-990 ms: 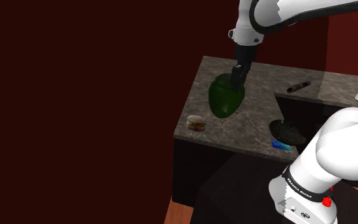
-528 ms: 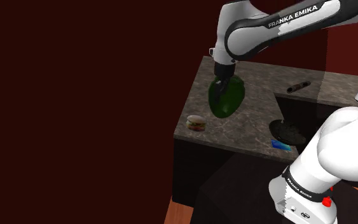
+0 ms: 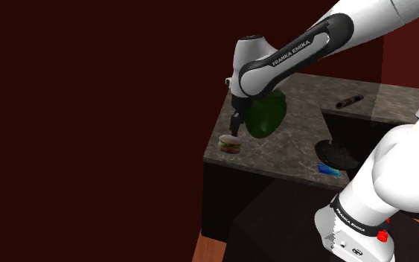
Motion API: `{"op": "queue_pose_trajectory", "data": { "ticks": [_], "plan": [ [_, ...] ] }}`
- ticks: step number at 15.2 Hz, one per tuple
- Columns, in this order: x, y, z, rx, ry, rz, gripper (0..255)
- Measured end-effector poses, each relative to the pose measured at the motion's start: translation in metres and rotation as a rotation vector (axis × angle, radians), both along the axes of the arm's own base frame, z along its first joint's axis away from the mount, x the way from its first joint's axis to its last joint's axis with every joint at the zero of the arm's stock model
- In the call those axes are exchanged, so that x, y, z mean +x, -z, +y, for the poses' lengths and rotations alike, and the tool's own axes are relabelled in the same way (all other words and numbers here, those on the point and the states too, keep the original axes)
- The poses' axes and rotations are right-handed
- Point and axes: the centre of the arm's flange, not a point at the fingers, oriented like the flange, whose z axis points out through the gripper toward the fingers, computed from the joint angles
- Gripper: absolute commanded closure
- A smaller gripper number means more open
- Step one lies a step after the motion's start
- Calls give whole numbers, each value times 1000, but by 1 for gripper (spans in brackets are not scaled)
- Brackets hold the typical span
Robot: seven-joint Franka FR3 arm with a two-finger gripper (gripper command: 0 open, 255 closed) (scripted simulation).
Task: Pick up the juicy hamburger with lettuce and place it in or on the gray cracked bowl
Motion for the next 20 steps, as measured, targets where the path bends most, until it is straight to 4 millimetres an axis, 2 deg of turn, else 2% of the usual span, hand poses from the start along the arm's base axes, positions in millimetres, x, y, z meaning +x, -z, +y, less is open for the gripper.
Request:
{"op": "queue_pose_trajectory", "data": {
  "ticks": [3, 10, 17, 18, 20],
  "plan": [
    [16, 28, 13, 6, -32, -9, 0],
    [18, 67, 13, 7, -38, -12, 0],
    [18, 71, 14, 7, -38, -12, 0],
    [18, 71, 14, 7, -38, -12, 255],
    [18, 70, 14, 7, -38, -13, 255]
  ]
}}
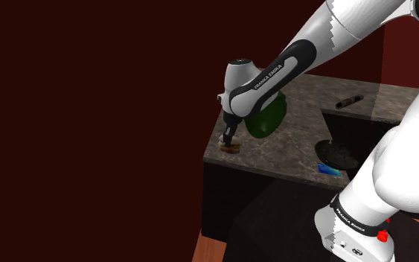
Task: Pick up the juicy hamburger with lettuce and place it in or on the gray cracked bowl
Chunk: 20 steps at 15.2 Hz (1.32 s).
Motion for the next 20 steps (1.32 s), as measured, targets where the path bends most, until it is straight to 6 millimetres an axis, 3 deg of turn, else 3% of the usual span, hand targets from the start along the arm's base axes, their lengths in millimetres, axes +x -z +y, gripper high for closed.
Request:
{"op": "queue_pose_trajectory", "data": {
  "ticks": [9, 20],
  "plan": [
    [0, -3, 0, 0, 1, 0, 255],
    [0, -58, 0, 0, 0, 1, 255]
  ]
}}
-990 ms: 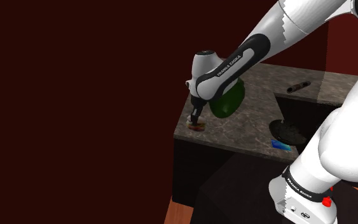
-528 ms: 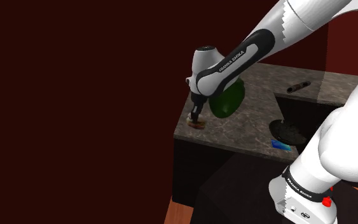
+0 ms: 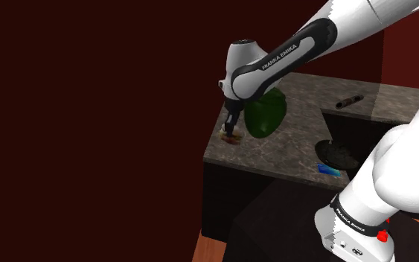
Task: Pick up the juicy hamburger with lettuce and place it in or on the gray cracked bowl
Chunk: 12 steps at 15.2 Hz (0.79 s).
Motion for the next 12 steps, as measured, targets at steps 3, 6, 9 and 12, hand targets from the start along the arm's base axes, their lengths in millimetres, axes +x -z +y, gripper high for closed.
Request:
{"op": "queue_pose_trajectory", "data": {
  "ticks": [3, 6, 9, 12],
  "plan": [
    [-2, -16, 0, 0, 0, 0, 255],
    [-1, -32, 0, 0, 0, 0, 255],
    [0, -48, 1, 0, 0, 0, 255],
    [-5, -61, -3, 0, 0, 0, 255]
  ]
}}
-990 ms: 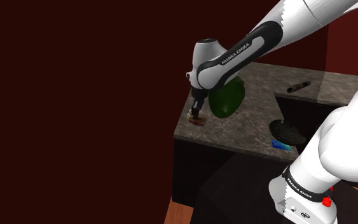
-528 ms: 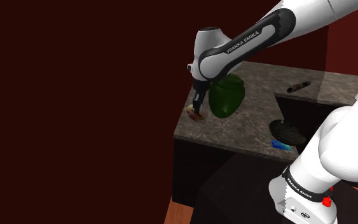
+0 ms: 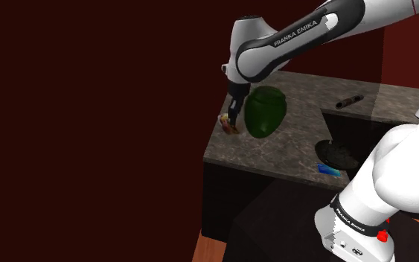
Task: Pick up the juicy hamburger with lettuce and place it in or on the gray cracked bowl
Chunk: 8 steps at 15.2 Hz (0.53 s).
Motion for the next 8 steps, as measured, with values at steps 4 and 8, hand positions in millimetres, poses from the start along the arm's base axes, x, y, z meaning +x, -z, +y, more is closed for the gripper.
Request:
{"op": "queue_pose_trajectory", "data": {
  "ticks": [4, 8],
  "plan": [
    [-32, -4, -34, 0, 1, 1, 255],
    [-70, -8, -73, 0, 2, 0, 255]
  ]
}}
